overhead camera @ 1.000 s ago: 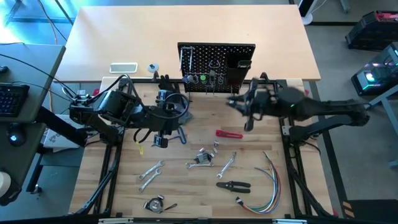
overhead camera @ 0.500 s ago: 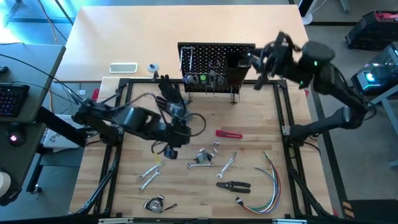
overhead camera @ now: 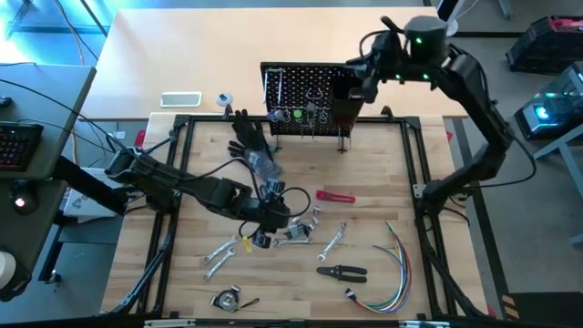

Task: Hang tools onto peg board
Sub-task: Put the silver socket into the black bin on the pegboard

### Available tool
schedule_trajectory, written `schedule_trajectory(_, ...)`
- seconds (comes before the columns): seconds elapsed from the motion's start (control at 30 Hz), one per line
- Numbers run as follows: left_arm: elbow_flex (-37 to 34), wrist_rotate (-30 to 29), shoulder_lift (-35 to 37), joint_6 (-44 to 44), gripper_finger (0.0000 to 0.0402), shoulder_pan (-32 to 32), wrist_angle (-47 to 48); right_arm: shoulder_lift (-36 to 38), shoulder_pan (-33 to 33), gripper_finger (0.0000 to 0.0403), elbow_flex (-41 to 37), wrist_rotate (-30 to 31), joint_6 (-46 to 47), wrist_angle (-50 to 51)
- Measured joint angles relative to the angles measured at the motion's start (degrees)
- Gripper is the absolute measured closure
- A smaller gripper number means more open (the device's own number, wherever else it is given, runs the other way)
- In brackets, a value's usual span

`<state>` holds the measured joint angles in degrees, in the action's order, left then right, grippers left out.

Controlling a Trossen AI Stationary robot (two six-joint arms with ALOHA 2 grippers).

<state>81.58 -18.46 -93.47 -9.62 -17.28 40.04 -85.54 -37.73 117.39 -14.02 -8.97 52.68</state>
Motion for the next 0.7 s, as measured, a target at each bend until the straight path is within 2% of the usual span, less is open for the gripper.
schedule_trajectory(0.3,-6.2,0.6,0.1,1.5,0.0254,0.0,-7.1,-1.8,-5.7,0.0355,0.1,-8.3,1.3,2.9)
schedule_trajectory(0.4,-8.2,0.6,0.0,1.6,0.0254,0.0,-7.9,-1.8,-6.2,0.0355,0.1,-9.0,1.2,4.3)
schedule_trajectory(0.7,-12.9,0.2,0.1,3.7,0.0254,0.2,-14.9,-2.0,-6.2,0.0317,-0.8,-9.2,-0.3,8.0)
